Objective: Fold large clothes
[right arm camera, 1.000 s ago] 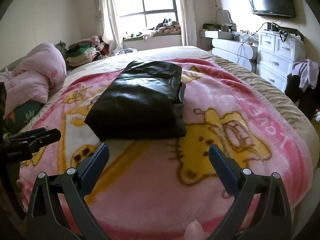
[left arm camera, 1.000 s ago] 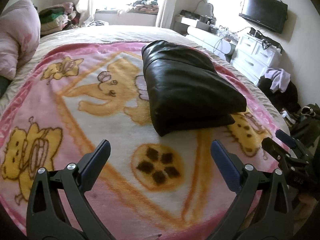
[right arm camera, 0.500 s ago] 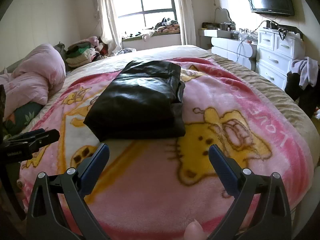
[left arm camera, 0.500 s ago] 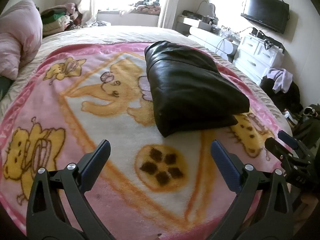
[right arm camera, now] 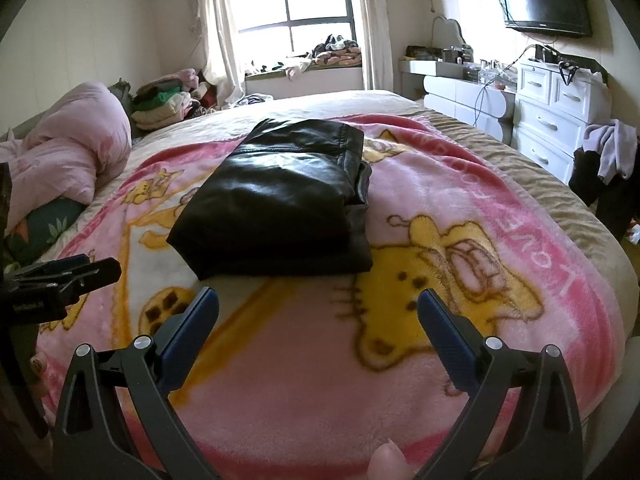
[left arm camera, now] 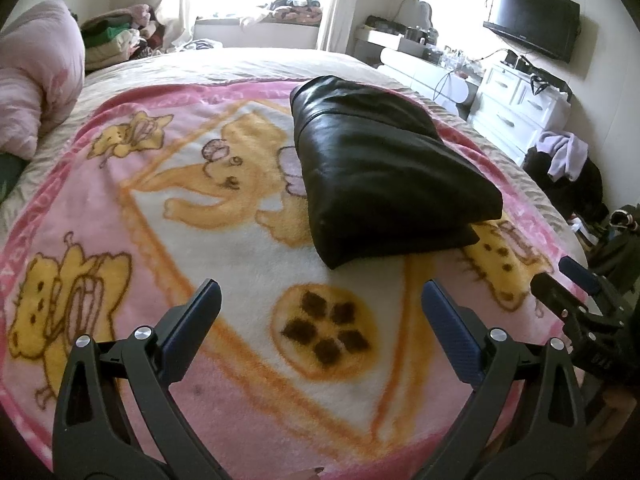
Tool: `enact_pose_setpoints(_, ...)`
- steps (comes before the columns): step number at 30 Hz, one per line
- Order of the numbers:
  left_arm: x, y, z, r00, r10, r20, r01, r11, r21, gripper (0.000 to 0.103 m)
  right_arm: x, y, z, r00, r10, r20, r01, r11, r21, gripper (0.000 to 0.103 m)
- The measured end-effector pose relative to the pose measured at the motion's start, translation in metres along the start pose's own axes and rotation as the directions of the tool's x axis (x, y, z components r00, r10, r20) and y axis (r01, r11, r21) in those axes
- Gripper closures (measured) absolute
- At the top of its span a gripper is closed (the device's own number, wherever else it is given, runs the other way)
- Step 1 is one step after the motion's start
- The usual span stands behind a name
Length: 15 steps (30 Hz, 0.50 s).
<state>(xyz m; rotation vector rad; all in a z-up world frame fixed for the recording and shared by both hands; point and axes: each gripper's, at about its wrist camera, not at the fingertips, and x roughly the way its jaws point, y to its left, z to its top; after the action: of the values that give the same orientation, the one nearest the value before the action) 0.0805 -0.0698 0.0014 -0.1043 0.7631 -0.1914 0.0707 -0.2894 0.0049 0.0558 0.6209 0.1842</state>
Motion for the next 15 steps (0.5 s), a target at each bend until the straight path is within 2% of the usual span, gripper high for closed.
enact_pose_setpoints(8, 0.005, -0.004, -0.001, 0.998, 0.049, -0.034, -0.048, 0.999, 0.020, 0.009, -0.004, -0.002, 0.003, 1.000, -0.028, 0.004, 0.028, 0.999, 0.015, 0.004)
enact_pose_setpoints(10, 0.005, -0.002, -0.001, 0.998, 0.043, -0.042, -0.043, 0.999, 0.009, 0.009, -0.009, -0.007, 0.005, 0.999, -0.051, 0.011, 0.050, 0.998, 0.034, 0.004)
enact_pose_setpoints(13, 0.004, 0.010, 0.002, 0.999, 0.020, -0.050, -0.021, 1.000, -0.019, 0.009, -0.027, -0.031, 0.011, 0.991, -0.126, 0.044, 0.121, 0.987, 0.102, 0.004)
enact_pose_setpoints(15, 0.005, 0.031, 0.009, 0.997, 0.042, -0.071, -0.045, 0.998, -0.044, 0.009, -0.043, -0.064, 0.013, 0.975, -0.217, 0.056, 0.204, 0.964, 0.172, 0.004)
